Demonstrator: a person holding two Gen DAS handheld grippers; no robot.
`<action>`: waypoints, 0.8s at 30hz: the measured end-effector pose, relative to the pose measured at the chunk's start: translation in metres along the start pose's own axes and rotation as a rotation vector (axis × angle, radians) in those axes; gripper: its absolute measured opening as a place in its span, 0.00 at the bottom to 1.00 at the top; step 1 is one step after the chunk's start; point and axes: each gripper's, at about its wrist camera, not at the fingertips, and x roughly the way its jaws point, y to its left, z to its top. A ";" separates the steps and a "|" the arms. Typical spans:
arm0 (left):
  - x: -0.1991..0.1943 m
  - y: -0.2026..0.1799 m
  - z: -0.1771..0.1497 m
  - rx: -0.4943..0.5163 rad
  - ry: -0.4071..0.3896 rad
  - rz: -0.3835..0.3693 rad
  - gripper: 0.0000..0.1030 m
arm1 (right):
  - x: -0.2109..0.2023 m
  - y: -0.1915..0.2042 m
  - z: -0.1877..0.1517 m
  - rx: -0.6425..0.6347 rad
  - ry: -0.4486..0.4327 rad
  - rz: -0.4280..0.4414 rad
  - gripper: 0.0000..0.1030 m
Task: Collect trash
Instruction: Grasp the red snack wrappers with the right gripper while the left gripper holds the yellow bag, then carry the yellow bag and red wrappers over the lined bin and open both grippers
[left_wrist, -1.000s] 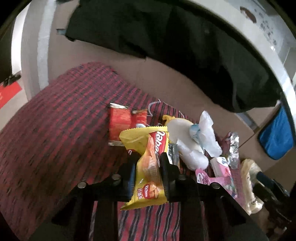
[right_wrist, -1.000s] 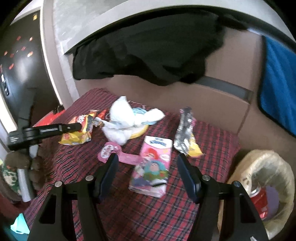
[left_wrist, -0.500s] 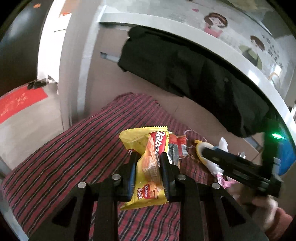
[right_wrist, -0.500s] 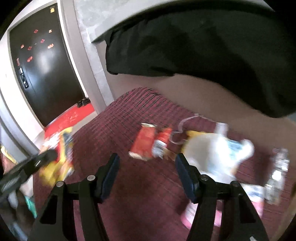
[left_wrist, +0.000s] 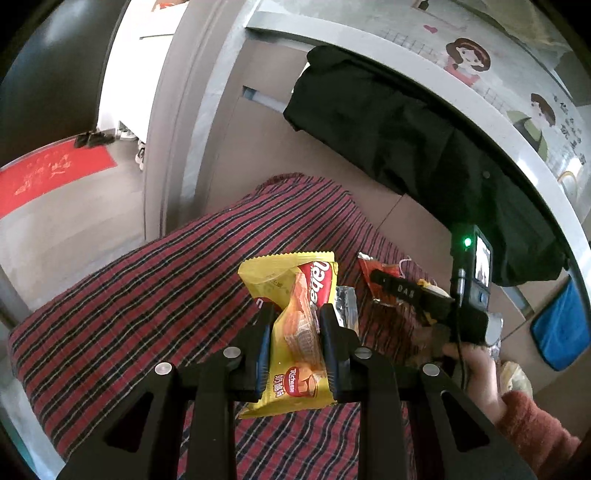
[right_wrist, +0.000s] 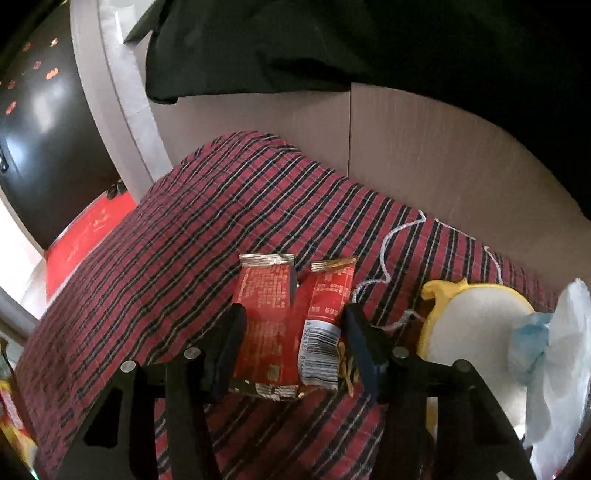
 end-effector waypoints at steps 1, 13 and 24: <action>0.001 -0.001 -0.001 -0.001 0.004 0.000 0.25 | 0.001 0.000 0.001 0.002 0.004 0.005 0.53; -0.002 -0.031 -0.005 0.018 0.010 -0.042 0.25 | -0.076 -0.025 -0.031 -0.007 -0.047 0.175 0.20; -0.016 -0.122 -0.028 0.142 0.022 -0.155 0.25 | -0.222 -0.099 -0.091 0.005 -0.217 0.118 0.21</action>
